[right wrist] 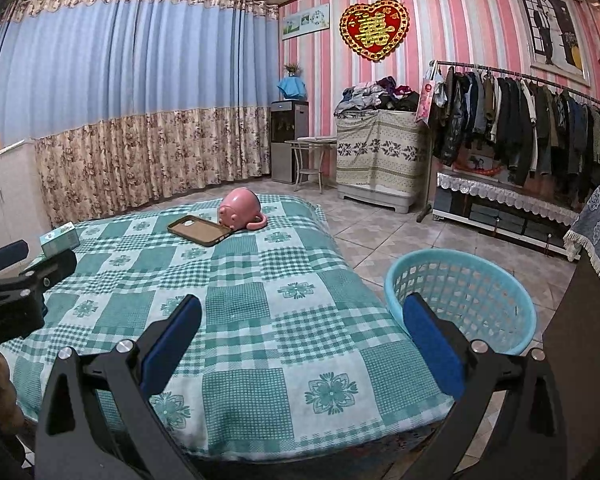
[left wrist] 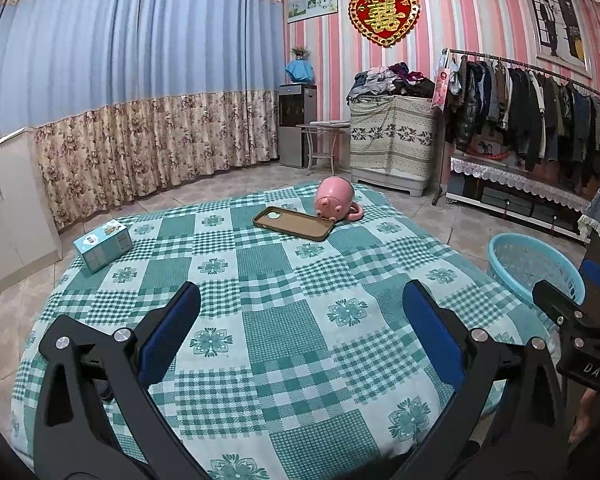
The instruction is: Collect trash
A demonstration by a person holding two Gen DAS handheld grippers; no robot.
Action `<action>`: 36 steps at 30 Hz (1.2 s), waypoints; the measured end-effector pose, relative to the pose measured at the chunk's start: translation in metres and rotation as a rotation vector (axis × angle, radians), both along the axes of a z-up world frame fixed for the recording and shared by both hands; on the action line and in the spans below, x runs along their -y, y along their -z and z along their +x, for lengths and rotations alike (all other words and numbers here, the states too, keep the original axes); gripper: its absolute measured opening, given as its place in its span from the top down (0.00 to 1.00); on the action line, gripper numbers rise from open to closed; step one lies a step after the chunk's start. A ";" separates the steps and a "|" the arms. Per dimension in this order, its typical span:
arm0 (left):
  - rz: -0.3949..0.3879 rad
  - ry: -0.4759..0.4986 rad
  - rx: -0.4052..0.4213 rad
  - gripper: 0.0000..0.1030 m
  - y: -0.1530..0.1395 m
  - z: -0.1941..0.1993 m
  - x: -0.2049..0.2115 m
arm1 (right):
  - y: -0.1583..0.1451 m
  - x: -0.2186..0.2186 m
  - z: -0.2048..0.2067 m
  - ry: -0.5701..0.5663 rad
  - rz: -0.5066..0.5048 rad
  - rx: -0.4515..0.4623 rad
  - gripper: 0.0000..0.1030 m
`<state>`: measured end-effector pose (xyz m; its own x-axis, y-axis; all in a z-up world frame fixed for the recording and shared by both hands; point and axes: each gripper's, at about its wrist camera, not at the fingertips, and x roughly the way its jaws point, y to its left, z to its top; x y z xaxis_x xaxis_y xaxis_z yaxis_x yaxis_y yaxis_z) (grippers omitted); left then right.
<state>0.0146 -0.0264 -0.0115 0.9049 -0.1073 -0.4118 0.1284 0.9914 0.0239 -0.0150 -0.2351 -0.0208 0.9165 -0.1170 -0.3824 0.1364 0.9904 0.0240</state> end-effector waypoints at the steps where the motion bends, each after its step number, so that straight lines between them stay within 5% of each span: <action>1: 0.000 -0.001 0.000 0.05 0.000 0.000 0.000 | 0.000 0.001 0.000 -0.001 0.004 0.000 0.04; 36: 0.001 -0.001 0.010 0.05 -0.001 -0.003 -0.003 | 0.001 0.001 0.003 0.003 0.009 0.001 0.04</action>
<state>0.0115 -0.0234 -0.0109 0.9089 -0.1061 -0.4032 0.1271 0.9915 0.0258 -0.0123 -0.2361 -0.0222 0.9164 -0.1165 -0.3830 0.1396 0.9897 0.0330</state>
